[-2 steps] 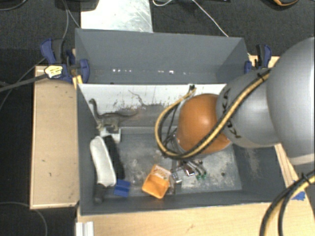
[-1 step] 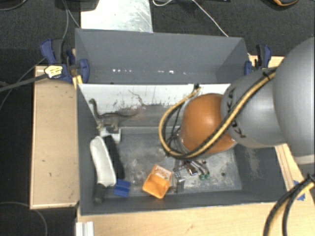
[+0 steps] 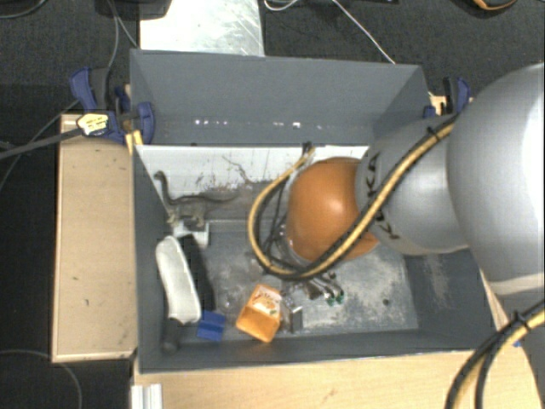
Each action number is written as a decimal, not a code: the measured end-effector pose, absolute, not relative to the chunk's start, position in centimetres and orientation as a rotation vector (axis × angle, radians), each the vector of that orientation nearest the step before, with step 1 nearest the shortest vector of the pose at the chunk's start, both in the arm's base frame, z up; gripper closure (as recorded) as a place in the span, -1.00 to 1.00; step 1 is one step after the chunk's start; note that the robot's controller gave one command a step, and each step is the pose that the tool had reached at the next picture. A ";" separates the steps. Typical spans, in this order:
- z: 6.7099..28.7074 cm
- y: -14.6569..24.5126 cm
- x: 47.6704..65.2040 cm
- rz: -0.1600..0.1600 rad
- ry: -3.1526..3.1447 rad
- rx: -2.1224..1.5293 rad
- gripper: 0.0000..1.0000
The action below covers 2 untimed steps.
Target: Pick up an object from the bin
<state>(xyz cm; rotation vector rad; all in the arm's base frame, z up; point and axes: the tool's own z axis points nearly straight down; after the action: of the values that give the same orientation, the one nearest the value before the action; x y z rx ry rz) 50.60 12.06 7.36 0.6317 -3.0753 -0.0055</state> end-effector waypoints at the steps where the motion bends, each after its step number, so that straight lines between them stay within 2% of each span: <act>1: 7.1 12.3 49.8 -0.002 -3.047 0.785 -1.00; 2: 7.6 12.1 48.4 -0.006 -2.865 1.291 1.00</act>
Offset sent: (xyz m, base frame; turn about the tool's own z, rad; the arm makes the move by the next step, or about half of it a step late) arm -0.0232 -0.0002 0.0013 -0.4458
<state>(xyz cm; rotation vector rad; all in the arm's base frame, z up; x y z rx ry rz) 48.42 12.06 7.64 1.2910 -2.8649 -0.0056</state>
